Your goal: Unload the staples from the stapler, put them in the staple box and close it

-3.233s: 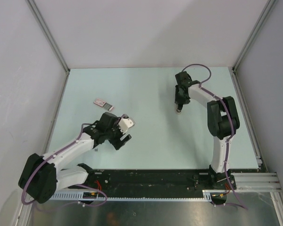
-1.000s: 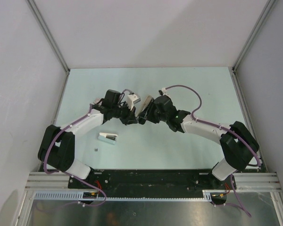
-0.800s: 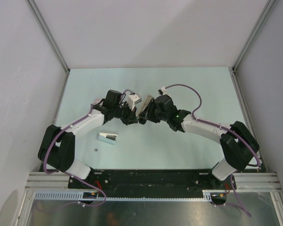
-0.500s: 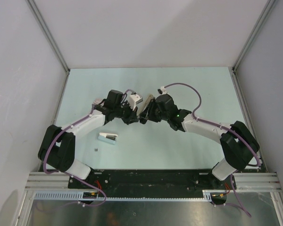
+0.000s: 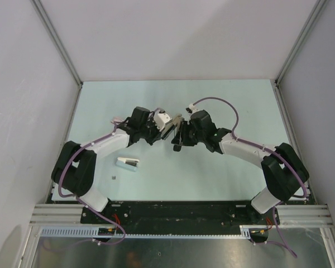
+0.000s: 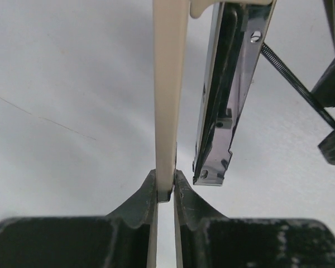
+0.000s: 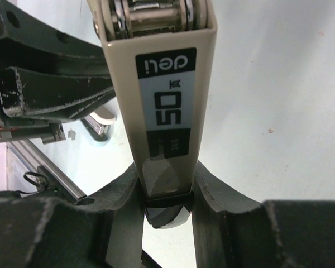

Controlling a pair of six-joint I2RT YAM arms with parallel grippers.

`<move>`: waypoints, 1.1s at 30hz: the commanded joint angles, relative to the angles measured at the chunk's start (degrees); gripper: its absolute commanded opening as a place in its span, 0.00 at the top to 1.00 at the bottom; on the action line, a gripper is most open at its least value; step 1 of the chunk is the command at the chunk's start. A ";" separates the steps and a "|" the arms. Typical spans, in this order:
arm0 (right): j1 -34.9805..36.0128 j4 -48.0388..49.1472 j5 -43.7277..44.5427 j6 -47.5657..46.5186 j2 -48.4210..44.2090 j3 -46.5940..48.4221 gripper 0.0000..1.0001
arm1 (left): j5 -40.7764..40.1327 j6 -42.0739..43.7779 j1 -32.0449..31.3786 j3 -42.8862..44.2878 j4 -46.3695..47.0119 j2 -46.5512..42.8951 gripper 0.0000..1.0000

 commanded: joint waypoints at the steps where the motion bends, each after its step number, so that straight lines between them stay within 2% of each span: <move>1: -1.13 0.72 -0.06 -7.69 -2.98 -1.17 1.00 | -7.66 7.18 -0.91 1.33 6.33 -0.27 1.00; 8: -3.60 6.14 -2.18 -13.75 -4.29 -5.69 1.00 | -13.78 12.74 -2.26 0.84 11.83 1.96 1.00; 18: -6.75 6.31 -2.43 -17.01 -4.45 -9.05 1.00 | -23.26 23.77 -5.53 -2.02 21.50 4.63 1.00; 33: -7.53 8.27 -1.13 -17.11 -7.93 -14.77 1.00 | -32.17 38.31 -7.97 -8.93 36.62 8.77 1.00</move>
